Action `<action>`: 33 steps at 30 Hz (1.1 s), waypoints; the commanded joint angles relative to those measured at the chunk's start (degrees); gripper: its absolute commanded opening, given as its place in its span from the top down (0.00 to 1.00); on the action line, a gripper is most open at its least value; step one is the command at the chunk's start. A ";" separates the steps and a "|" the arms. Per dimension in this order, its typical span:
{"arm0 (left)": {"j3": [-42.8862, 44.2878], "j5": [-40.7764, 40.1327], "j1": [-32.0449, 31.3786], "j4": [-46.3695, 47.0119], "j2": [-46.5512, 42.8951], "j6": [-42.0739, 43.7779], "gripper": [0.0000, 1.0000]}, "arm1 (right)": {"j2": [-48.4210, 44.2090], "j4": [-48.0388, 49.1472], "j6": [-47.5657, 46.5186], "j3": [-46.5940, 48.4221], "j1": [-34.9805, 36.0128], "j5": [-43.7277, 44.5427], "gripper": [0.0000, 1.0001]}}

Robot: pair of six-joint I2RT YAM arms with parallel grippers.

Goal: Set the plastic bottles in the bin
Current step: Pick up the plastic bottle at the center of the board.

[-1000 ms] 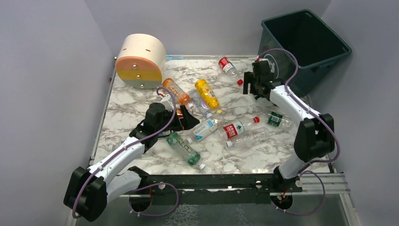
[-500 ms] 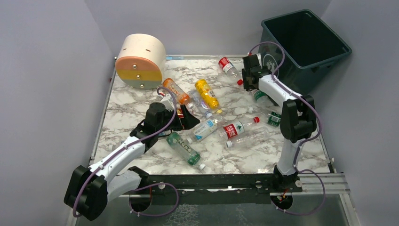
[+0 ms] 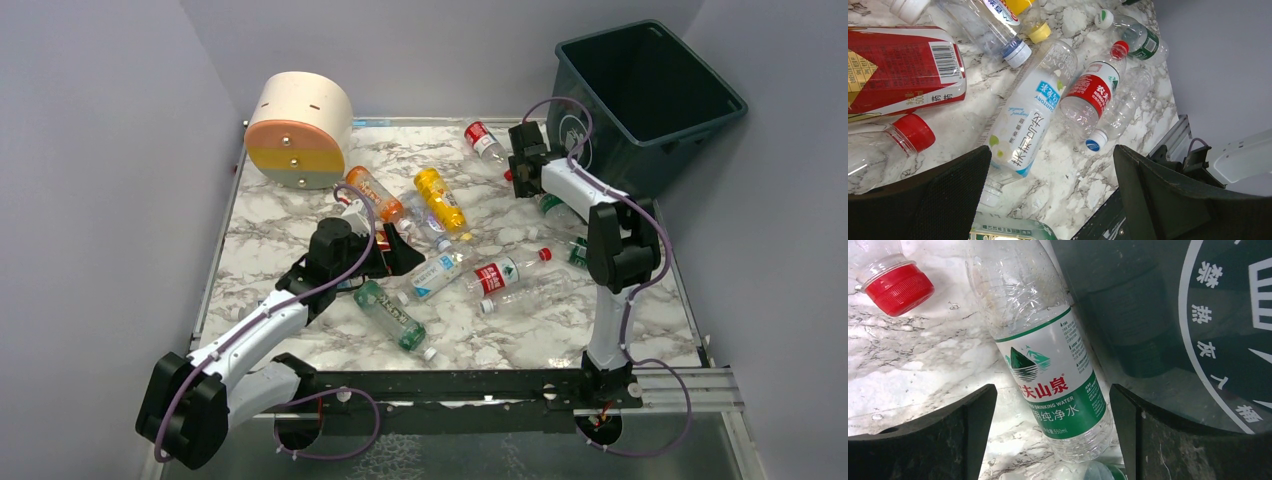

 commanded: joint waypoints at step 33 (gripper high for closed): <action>0.99 0.65 -0.21 -2.27 -3.75 2.22 0.01 | 1.30 -1.25 3.57 -3.35 0.16 -4.07 0.37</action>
